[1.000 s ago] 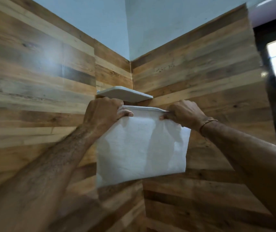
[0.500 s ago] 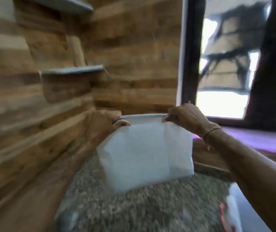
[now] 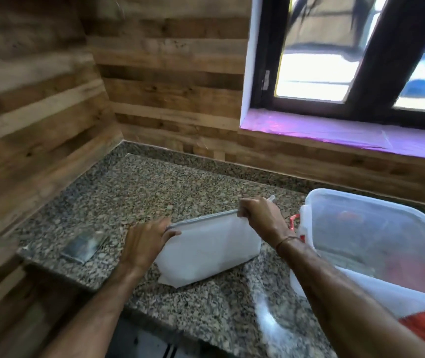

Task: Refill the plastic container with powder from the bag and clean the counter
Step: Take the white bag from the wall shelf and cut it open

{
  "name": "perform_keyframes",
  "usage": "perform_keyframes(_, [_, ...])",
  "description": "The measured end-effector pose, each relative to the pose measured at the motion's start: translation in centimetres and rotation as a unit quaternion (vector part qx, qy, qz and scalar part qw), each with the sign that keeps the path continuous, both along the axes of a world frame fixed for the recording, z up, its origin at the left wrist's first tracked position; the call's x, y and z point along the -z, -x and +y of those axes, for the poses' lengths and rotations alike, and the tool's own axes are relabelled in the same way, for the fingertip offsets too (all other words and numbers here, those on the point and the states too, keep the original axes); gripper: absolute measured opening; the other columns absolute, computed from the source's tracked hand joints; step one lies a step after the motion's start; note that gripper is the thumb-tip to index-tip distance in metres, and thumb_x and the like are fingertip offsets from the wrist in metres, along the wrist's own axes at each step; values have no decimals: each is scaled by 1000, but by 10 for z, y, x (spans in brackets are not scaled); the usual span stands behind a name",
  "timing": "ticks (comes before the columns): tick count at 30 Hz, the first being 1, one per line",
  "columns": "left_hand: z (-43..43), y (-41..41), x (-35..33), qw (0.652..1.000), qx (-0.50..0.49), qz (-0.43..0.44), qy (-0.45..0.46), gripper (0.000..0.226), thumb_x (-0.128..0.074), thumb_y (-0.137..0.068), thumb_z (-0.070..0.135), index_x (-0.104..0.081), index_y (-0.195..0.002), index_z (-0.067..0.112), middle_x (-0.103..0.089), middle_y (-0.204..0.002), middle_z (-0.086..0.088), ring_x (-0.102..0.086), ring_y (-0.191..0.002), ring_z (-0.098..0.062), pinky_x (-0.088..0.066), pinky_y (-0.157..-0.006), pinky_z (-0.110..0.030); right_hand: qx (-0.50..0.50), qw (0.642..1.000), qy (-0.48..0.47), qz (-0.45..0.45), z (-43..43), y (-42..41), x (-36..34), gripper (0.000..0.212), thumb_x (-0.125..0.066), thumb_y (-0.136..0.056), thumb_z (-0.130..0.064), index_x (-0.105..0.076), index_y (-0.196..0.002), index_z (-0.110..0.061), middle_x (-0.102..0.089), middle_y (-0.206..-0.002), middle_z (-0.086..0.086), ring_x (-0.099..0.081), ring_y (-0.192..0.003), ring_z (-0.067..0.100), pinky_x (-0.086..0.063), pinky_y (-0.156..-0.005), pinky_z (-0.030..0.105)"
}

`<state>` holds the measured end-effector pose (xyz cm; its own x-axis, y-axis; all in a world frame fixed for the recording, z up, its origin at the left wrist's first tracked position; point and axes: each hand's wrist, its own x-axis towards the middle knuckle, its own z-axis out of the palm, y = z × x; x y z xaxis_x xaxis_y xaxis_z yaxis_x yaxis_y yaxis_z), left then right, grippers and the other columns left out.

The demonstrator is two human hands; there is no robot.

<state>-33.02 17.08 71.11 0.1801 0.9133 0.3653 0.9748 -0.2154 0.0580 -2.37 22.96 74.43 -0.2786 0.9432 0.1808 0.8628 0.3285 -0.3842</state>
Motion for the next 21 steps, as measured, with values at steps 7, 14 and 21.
perform_keyframes(7, [-11, 56, -51, 983, -59, -102, 139, 45, -74, -79, 64, -58, -64, 24, -57, -57, 8, -55, -57, -10, -36, -53, -29, -25, 998, -60, 17, -6, 60, 5, 7, -71, -88, -20, -75, -92, -25, -78, -95, -4, -72, -89, 23, -54, -65, 34])
perform_keyframes(14, [-4, 78, -92, 953, 10, -256, 159, 12, -76, -87, 31, -72, -76, 25, -73, -72, 11, -70, -71, -8, -60, -69, -40, -173, 975, 4, 139, -41, 178, 7, 18, -75, -89, -39, -78, -102, -26, -76, -103, -10, -70, -83, 8, -60, -72, 32])
perform_keyframes(21, [-8, 77, -85, 840, 43, -512, 173, 14, -61, -101, 24, -71, -106, 15, -78, -85, -5, -71, -73, -16, -56, -68, -28, -55, 909, 152, 385, -49, 207, 23, 21, -79, -89, -28, -67, -73, -21, -65, -79, 0, -62, -70, 11, -52, -62, 26])
